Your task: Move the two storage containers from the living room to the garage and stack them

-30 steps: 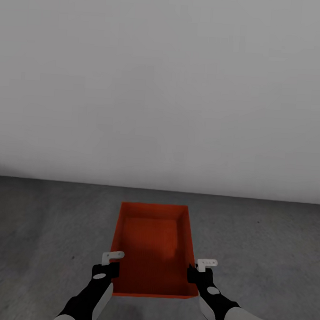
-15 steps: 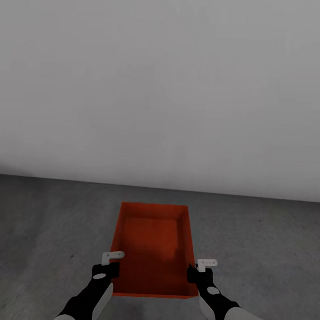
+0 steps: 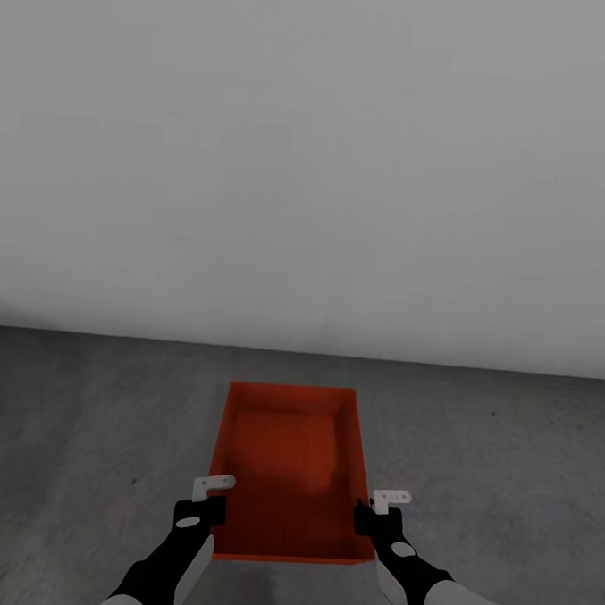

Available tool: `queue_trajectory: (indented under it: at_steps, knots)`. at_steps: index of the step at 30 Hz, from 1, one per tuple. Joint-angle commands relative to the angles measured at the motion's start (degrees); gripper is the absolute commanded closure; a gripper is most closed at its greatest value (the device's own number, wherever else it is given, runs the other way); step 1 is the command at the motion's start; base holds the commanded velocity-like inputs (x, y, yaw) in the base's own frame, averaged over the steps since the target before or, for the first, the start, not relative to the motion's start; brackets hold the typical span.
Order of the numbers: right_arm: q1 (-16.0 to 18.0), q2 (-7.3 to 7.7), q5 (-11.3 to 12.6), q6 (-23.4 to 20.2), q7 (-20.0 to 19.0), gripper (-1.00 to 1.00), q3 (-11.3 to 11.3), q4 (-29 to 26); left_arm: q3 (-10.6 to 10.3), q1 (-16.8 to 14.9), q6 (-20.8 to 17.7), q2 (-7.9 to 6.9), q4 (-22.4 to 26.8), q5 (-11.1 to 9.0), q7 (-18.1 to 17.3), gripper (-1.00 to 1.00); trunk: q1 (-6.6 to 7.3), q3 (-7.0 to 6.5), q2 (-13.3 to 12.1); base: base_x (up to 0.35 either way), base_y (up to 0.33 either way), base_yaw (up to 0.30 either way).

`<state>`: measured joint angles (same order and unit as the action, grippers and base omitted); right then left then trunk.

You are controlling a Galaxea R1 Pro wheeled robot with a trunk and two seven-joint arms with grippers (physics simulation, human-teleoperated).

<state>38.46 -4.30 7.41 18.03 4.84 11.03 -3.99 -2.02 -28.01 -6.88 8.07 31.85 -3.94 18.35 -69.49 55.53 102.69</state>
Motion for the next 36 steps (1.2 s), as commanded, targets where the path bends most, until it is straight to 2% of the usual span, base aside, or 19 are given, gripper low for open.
queue_trajectory:
  at_steps: [1, 15, 27, 36]
  knots:
    - [0.04, 0.0, 0.54, 0.14, 0.08, 1.0, -3.54, 0.08, 0.0, -0.05, -0.24, -0.08, 0.32, -1.24, -0.18, 1.0, -0.22, 0.22, 0.44, 0.0, 0.0, 0.0]
    - [0.04, 0.0, 0.5, 0.17, 0.08, 1.0, -3.52, 0.08, 0.0, -0.05, -0.24, -0.08, 0.32, -1.24, -0.15, 1.0, -3.29, 2.74, 6.05, 0.0, 0.0, 0.0]
    - [0.04, 0.0, 0.5, 0.17, 0.08, 1.0, -3.48, 0.07, 0.0, -0.08, -0.24, -0.08, 0.32, -1.24, -0.17, 1.0, -5.93, 5.79, 10.86, 0.0, 0.0, 0.0]
    - [0.04, 0.0, 0.5, 0.17, 0.08, 1.0, -3.52, 0.07, 0.0, -0.05, -0.24, -0.08, 0.32, -1.24, -0.16, 1.0, -7.91, 7.56, 14.47, 0.0, 0.0, 0.0]
